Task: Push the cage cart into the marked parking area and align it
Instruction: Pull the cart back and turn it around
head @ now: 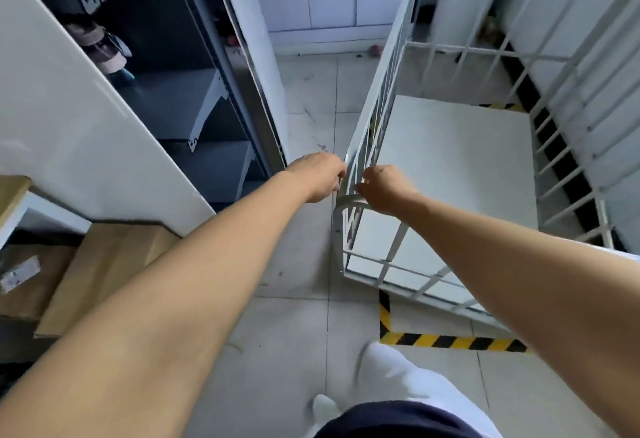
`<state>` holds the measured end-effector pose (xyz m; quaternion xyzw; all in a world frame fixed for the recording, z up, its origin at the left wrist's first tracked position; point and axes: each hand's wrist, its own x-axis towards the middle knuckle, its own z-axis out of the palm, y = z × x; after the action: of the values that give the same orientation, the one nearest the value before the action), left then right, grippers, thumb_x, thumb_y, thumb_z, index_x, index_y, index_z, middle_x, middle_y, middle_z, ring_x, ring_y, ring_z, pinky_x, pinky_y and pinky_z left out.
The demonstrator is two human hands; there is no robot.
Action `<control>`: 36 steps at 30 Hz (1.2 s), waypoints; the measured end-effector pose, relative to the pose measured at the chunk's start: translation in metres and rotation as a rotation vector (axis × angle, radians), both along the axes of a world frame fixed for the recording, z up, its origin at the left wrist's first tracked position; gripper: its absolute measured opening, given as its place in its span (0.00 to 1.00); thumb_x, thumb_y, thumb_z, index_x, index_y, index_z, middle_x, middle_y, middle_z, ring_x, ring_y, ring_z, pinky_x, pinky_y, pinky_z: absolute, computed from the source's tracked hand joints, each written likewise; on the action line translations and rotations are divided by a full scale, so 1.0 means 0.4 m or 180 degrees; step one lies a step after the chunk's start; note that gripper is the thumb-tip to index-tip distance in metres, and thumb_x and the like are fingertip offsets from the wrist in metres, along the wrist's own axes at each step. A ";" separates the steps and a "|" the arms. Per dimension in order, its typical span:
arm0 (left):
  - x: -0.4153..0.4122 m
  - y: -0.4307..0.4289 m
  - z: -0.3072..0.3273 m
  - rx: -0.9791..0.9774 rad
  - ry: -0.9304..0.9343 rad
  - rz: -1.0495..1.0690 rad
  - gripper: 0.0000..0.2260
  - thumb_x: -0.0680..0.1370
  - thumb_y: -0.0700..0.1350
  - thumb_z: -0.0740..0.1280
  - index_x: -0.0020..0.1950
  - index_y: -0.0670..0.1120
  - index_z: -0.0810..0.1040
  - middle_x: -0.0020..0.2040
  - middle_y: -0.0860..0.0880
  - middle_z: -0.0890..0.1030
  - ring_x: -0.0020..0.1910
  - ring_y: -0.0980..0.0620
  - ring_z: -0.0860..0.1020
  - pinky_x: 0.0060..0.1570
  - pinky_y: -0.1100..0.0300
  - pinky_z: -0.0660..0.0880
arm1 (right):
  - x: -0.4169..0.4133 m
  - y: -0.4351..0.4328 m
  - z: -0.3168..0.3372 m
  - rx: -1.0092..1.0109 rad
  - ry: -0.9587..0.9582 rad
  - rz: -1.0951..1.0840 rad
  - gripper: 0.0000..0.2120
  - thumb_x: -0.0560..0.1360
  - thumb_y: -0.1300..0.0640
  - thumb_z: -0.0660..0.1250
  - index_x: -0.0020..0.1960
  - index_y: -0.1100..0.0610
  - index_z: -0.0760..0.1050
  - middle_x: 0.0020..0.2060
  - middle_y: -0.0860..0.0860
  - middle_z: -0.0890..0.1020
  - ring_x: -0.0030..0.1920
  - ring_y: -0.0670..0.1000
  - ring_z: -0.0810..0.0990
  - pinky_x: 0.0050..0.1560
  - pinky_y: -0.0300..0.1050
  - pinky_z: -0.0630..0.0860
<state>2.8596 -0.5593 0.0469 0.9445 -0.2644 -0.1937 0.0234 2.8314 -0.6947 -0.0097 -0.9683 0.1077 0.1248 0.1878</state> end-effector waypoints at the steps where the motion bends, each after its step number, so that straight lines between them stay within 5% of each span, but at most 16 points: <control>1: 0.028 -0.002 -0.005 0.0030 0.0020 -0.0106 0.15 0.80 0.43 0.64 0.67 0.45 0.75 0.65 0.42 0.77 0.64 0.41 0.75 0.61 0.52 0.72 | 0.021 0.002 -0.003 0.0001 0.0026 -0.0106 0.16 0.78 0.49 0.62 0.57 0.61 0.76 0.56 0.61 0.81 0.57 0.61 0.79 0.51 0.47 0.76; 9: 0.260 -0.013 -0.048 0.0113 0.0043 -0.0551 0.15 0.81 0.43 0.63 0.67 0.47 0.74 0.65 0.45 0.76 0.64 0.42 0.75 0.62 0.49 0.73 | 0.208 0.014 -0.057 0.0001 0.0268 -0.0387 0.19 0.79 0.48 0.60 0.61 0.62 0.74 0.59 0.61 0.79 0.60 0.62 0.77 0.54 0.48 0.75; 15: 0.405 0.016 -0.067 0.0144 0.0131 -0.0809 0.16 0.81 0.42 0.62 0.69 0.47 0.72 0.68 0.44 0.75 0.66 0.42 0.74 0.64 0.49 0.72 | 0.301 0.061 -0.077 -0.0072 0.0523 -0.0561 0.18 0.79 0.48 0.61 0.58 0.62 0.75 0.56 0.61 0.80 0.58 0.61 0.78 0.46 0.45 0.71; 19: 0.497 0.018 -0.081 0.0164 0.0048 -0.1182 0.16 0.81 0.39 0.61 0.68 0.47 0.73 0.67 0.45 0.75 0.65 0.42 0.74 0.59 0.52 0.71 | 0.366 0.092 -0.073 -0.0026 0.0517 -0.0877 0.15 0.79 0.49 0.61 0.53 0.61 0.75 0.50 0.61 0.80 0.56 0.61 0.79 0.46 0.46 0.72; 28: 0.635 -0.061 -0.102 0.0518 -0.0153 -0.2252 0.15 0.80 0.38 0.61 0.66 0.45 0.74 0.63 0.44 0.76 0.61 0.42 0.76 0.52 0.53 0.73 | 0.427 0.103 -0.058 0.0132 0.0364 -0.1806 0.17 0.78 0.50 0.63 0.57 0.63 0.75 0.55 0.63 0.81 0.57 0.62 0.79 0.50 0.48 0.75; 36: 0.687 -0.207 -0.166 0.0521 -0.0251 -0.2830 0.14 0.80 0.43 0.63 0.65 0.42 0.74 0.63 0.44 0.75 0.63 0.43 0.75 0.58 0.49 0.75 | 0.453 0.033 -0.113 0.0198 0.0488 -0.2045 0.15 0.76 0.52 0.64 0.56 0.62 0.73 0.57 0.61 0.78 0.58 0.61 0.77 0.51 0.49 0.74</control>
<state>3.1344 -0.6422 -0.0195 0.7446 -0.6288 -0.1691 -0.1469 3.0125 -0.6815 -0.0549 -0.8664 0.4175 0.1349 0.2384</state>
